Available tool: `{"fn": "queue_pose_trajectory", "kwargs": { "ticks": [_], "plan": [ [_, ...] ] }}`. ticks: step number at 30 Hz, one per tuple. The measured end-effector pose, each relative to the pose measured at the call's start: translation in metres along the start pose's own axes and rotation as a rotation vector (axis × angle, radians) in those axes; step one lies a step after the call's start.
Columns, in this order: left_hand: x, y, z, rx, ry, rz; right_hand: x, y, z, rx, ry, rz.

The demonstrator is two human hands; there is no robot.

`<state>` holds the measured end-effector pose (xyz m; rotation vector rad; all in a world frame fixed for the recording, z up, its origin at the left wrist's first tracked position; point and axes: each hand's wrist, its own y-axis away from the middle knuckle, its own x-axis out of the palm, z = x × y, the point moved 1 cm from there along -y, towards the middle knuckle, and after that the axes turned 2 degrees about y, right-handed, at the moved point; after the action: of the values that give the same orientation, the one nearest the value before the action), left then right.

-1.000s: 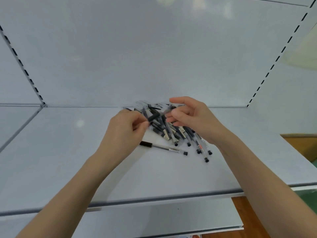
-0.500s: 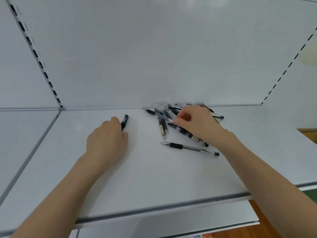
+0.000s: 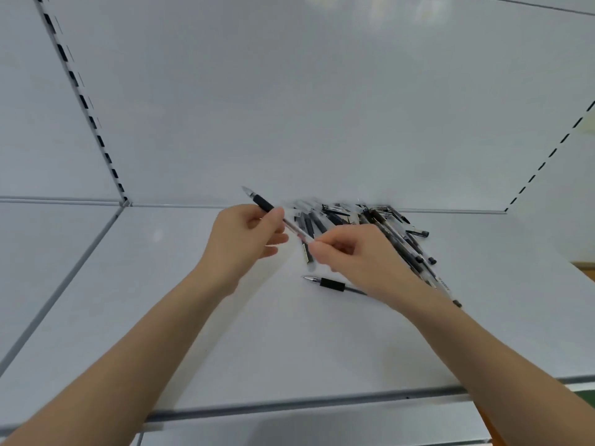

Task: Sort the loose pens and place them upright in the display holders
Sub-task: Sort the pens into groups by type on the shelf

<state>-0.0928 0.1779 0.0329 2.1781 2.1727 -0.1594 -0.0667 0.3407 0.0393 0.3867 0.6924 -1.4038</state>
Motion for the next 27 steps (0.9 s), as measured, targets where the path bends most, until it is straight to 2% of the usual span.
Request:
{"fn": "queue_pose_trajectory", "kwargs": {
  "ticks": [2, 4, 6, 9, 11, 16, 22, 25, 27],
  "plan": [
    [0.002, -0.001, -0.002, -0.055, 0.196, 0.001, 0.005, 0.002, 0.005, -0.010, -0.039, 0.122],
    [-0.001, -0.001, -0.004, -0.072, 0.279, -0.025, 0.005, -0.005, 0.005, 0.001, 0.001, 0.178],
    [-0.006, -0.001, -0.004, -0.078, 0.254, -0.057, -0.001, -0.019, -0.002, 0.004, 0.128, 0.107],
    [-0.011, 0.001, -0.002, -0.087, 0.154, -0.054, -0.020, -0.047, -0.025, 0.014, 0.397, -0.094],
    [-0.008, 0.003, 0.000, -0.082, 0.102, -0.033, -0.032, -0.063, -0.042, 0.068, 0.478, -0.152],
    [0.008, 0.002, 0.003, -0.075, 0.025, 0.019, -0.038, -0.090, -0.059, 0.065, 0.502, -0.092],
    [0.012, 0.003, 0.003, -0.079, -0.007, 0.040, -0.023, -0.106, -0.050, -0.008, 0.676, 0.020],
    [0.009, 0.006, 0.000, -0.064, -0.002, 0.033, -0.028, -0.103, -0.042, -0.009, 0.515, -0.064],
    [0.008, 0.009, -0.002, -0.042, -0.011, 0.028, -0.034, -0.093, -0.029, 0.057, 0.148, -0.137]
  ]
}}
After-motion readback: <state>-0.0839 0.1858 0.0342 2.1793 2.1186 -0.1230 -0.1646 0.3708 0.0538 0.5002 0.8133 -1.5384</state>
